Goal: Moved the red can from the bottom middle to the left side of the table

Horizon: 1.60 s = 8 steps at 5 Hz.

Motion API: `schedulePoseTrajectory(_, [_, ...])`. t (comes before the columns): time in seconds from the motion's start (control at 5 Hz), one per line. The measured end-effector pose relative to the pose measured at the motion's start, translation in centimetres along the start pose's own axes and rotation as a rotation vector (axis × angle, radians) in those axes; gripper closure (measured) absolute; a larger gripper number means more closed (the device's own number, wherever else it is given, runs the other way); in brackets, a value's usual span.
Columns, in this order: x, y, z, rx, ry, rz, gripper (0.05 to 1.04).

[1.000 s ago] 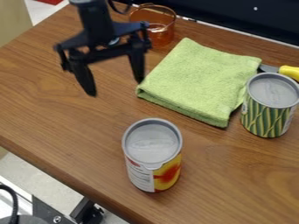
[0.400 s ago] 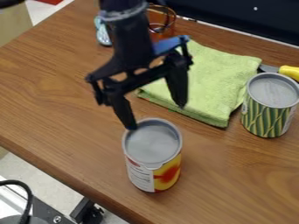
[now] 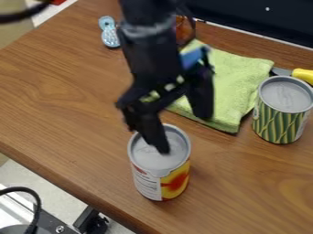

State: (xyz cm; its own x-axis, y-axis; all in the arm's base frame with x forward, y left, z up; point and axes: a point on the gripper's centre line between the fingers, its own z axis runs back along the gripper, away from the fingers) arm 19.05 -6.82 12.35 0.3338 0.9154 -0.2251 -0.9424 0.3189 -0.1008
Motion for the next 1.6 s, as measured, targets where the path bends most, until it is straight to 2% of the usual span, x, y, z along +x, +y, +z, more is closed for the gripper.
schedulePoseTrajectory(0.4, [-1.7,0.4,-2.3,0.019,0.012,0.071,0.085])
schedulePoseTrajectory(0.6, [-1.5,0.9,-4.0,0.029,-0.022,0.081,0.085])
schedulePoseTrajectory(0.8, [-1.0,1.0,-4.0,0.041,0.005,0.122,0.085])
schedulePoseTrajectory(1.0, [-0.2,1.5,-3.8,0.07,-0.011,0.135,0.085])
schedulePoseTrajectory(1.4, [3.2,1.3,-2.6,0.133,-0.129,0.058,0.085])
schedulePoseTrajectory(1.6, [4.9,1.1,-2.5,0.113,-0.17,0.046,0.085])
